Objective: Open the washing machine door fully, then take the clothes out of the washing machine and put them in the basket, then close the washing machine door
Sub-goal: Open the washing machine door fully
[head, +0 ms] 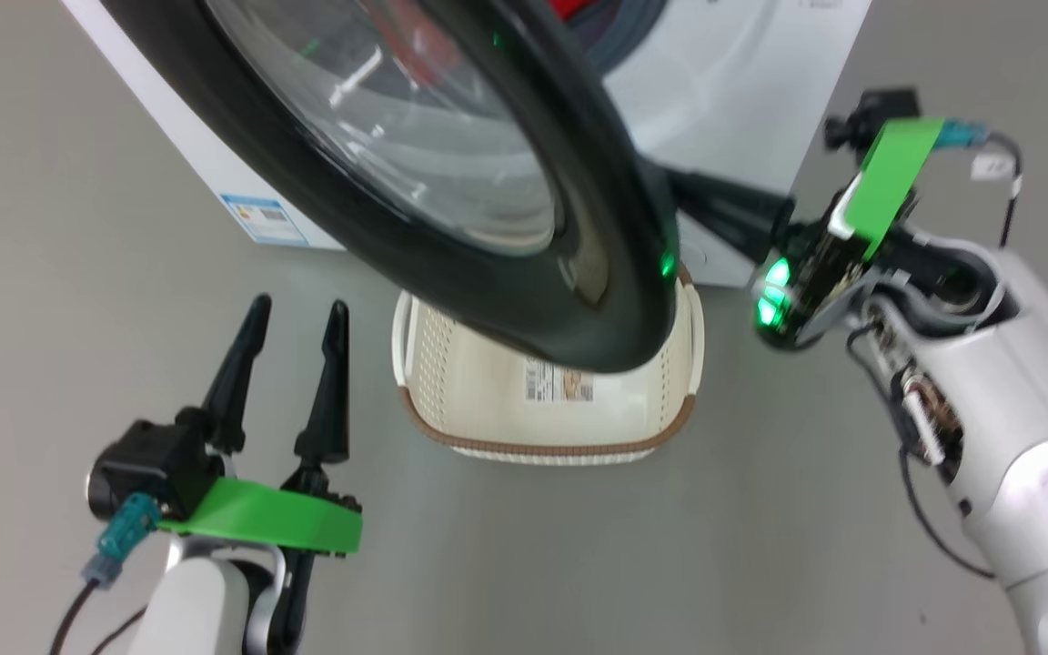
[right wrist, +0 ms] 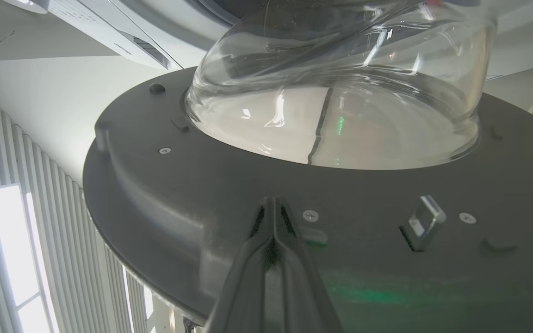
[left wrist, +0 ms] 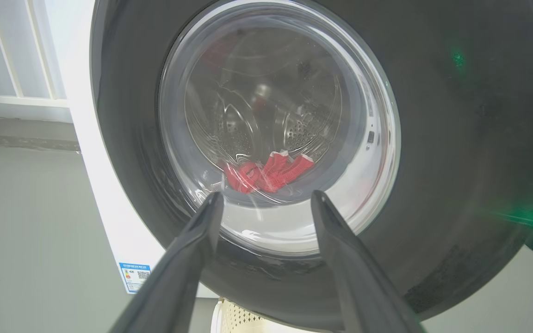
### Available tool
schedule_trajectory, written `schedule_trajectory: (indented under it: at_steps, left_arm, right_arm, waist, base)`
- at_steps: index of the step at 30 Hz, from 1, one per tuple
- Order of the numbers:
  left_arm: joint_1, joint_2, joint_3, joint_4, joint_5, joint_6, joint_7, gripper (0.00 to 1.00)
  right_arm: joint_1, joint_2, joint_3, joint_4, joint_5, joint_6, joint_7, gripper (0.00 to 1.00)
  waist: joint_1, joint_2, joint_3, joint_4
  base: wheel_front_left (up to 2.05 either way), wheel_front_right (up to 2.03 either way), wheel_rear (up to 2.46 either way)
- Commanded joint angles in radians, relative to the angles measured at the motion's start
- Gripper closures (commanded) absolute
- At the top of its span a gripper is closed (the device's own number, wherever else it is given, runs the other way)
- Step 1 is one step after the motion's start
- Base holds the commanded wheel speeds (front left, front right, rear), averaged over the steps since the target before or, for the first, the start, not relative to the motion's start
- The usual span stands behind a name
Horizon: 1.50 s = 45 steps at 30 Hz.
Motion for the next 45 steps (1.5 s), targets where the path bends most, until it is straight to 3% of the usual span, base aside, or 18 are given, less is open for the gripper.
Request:
schedule_trajectory:
  at_steps: [1,21,26,38,45]
  left_arm:
    - [0.018,0.025,0.037,-0.017,0.001,0.009,-0.008,0.0]
    - [0.096,0.025,0.038,0.037,-0.005,0.009,-0.008,0.0]
    - [0.098,0.031,0.028,0.061,0.029,0.024,-0.008,0.0]
    - [0.088,0.027,0.02,0.095,0.006,0.012,-0.008,0.0]
    - [0.105,0.027,0.041,0.079,0.006,0.023,-0.008,0.0]
  right_arm:
    - [0.028,0.03,0.016,-0.025,0.018,0.008,0.013,1.0]
    - [0.174,0.081,0.096,0.01,0.036,0.008,0.033,1.0]
    - [0.178,0.089,0.118,0.012,0.029,0.008,0.029,1.0]
    - [0.171,0.101,0.162,0.027,0.022,0.008,0.022,1.0]
    - [0.155,0.106,0.196,0.037,0.032,0.008,0.035,1.0]
  waist:
    - [0.0,0.0,-0.057,0.018]
    - [0.0,0.0,-0.228,0.15]
    - [0.0,0.0,-0.235,0.197]
    - [0.0,0.0,-0.232,0.297]
    - [0.0,0.0,-0.227,0.309]
  base:
    - [0.0,0.0,0.0]
    - [0.0,0.0,0.0]
    - [0.0,0.0,0.0]
    - [0.0,0.0,0.0]
    - [0.0,0.0,0.0]
